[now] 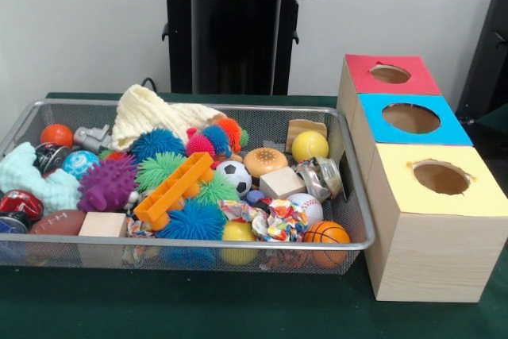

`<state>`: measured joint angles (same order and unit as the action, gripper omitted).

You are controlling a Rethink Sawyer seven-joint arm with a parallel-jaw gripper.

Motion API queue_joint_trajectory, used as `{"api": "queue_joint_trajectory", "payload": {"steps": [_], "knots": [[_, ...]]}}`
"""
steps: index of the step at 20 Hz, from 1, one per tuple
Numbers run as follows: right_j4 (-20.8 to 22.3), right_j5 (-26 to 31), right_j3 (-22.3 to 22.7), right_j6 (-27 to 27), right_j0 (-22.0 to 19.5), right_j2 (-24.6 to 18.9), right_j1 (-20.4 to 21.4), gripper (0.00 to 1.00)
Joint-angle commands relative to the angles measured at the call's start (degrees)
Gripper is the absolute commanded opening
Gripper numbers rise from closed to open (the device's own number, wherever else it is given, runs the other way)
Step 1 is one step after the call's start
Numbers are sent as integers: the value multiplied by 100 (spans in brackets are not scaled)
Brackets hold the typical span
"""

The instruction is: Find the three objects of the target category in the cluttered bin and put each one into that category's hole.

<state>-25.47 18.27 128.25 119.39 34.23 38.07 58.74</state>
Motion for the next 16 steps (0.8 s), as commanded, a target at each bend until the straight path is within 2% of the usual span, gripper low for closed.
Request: {"api": "queue_joint_trajectory", "payload": {"steps": [1, 8, 16], "knots": [[236, 622, -569, 397, -795, -595, -376, 0], [132, 740, -1631, 989, -767, -850, -1229, 0], [-4, 1227, -2577, 1372, -643, -745, -1935, 0]]}}
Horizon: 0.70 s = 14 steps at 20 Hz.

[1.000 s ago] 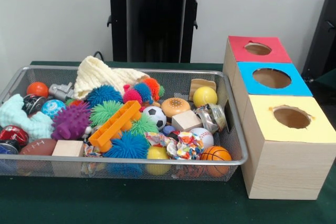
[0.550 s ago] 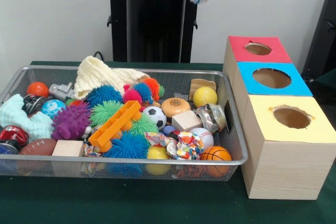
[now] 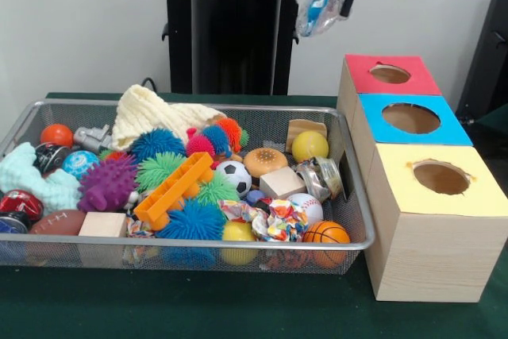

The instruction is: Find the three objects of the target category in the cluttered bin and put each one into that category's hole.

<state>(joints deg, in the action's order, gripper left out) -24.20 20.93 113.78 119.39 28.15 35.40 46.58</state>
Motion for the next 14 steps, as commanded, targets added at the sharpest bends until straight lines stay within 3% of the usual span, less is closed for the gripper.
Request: {"api": "queue_joint_trajectory", "payload": {"steps": [1, 14], "knots": [[-142, 1015, -1215, 1400, -34, -469, -775, 0], [-301, 1208, -2098, 1621, -67, -414, -1430, 0]]}}
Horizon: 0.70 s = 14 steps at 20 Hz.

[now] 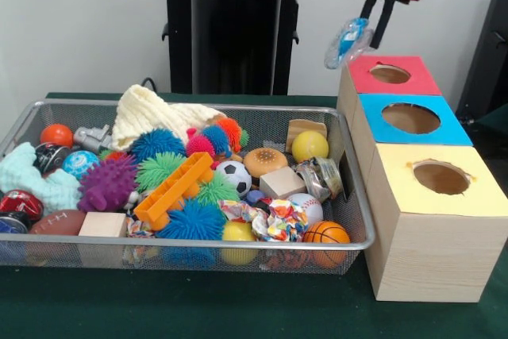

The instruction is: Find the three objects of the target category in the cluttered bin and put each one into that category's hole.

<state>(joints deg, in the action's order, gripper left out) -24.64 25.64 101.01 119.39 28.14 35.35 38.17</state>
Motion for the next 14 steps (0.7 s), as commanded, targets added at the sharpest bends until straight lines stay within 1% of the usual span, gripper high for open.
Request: {"api": "queue_joint_trajectory", "payload": {"steps": [1, 5, 8, 12, 14], "knots": [[-293, 722, -872, 1673, -54, -399, -658, 0], [-429, 737, -1070, 1867, -7, -347, -877, 0], [-505, 711, -1096, 1986, 48, -277, -983, 0], [-626, 555, -997, 2108, 155, -258, -1099, 0], [-641, 544, -953, 2102, 157, -226, -1081, 0]]}}
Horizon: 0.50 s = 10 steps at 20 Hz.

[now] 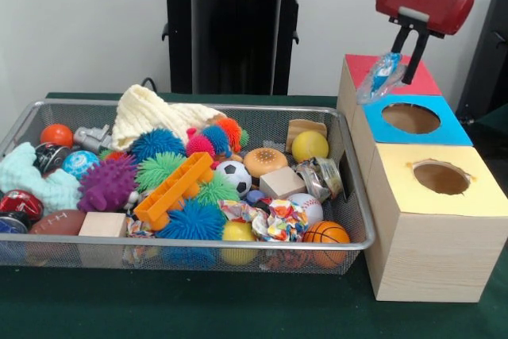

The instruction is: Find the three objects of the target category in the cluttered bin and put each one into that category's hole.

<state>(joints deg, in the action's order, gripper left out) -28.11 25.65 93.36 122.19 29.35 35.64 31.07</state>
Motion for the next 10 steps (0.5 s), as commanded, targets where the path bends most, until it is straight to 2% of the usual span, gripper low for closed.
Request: {"api": "queue_joint_trajectory", "payload": {"steps": [1, 6, 10], "knots": [[-291, 568, -186, 1820, 16, -231, -346, 0], [-359, 396, 85, 2002, 166, -226, -298, 0], [-339, 217, 446, 1990, 178, -251, -98, 0]]}}
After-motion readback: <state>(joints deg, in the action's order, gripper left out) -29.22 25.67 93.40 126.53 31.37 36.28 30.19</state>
